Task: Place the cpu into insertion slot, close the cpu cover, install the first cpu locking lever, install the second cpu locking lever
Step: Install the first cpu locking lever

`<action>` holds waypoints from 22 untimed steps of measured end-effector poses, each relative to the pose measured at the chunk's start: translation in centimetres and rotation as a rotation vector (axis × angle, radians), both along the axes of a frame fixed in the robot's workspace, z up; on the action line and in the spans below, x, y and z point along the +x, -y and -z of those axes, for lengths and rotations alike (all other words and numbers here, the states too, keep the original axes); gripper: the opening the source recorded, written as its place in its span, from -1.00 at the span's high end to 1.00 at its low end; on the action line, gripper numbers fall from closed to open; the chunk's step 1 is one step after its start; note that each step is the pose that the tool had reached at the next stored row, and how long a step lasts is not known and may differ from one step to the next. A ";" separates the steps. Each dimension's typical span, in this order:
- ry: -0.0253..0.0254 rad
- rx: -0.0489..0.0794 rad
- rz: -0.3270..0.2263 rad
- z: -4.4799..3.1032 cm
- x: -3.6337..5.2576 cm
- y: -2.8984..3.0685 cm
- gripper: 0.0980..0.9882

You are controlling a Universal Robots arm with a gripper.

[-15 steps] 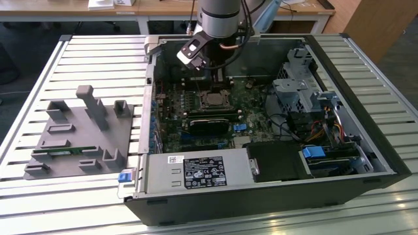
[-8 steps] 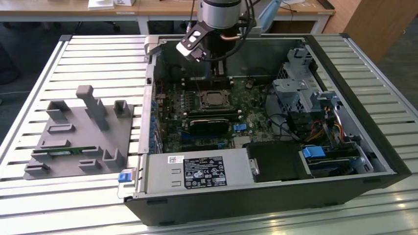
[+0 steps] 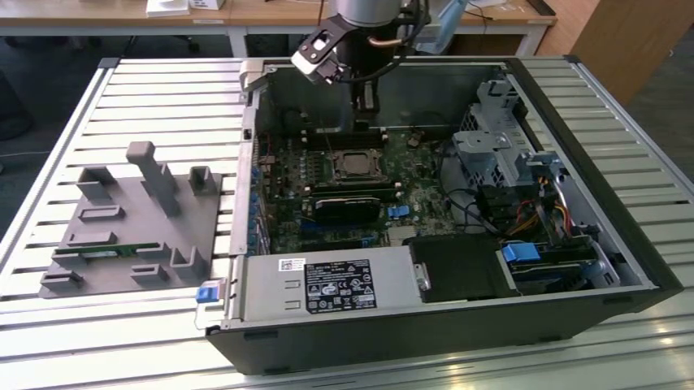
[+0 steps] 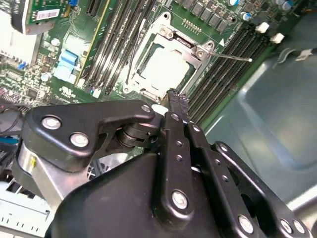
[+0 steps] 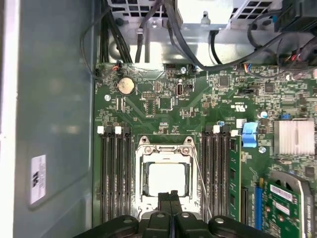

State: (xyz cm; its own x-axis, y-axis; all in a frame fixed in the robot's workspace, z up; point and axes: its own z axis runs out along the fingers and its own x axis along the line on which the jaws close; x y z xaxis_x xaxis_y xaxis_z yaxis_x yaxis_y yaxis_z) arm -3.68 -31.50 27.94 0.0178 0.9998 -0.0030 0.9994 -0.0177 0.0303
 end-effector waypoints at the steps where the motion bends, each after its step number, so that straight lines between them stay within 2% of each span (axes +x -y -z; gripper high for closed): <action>1: -0.0001 0.000 0.000 -0.23 0.00 0.00 0.98; 6: -0.0004 0.000 -0.022 -0.44 0.04 0.00 0.98; 13: -0.0004 0.000 -0.147 -0.37 0.03 0.00 0.98; 18: -0.0050 -0.017 -0.199 -0.13 0.04 0.00 0.98; 22: -0.0048 -0.018 -0.253 -0.06 0.03 0.00 0.98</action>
State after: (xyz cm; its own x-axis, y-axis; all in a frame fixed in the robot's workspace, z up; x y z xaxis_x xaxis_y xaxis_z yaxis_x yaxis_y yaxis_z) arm -3.65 -31.49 28.00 -0.2326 0.9723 -0.0207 0.9722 0.2331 0.0236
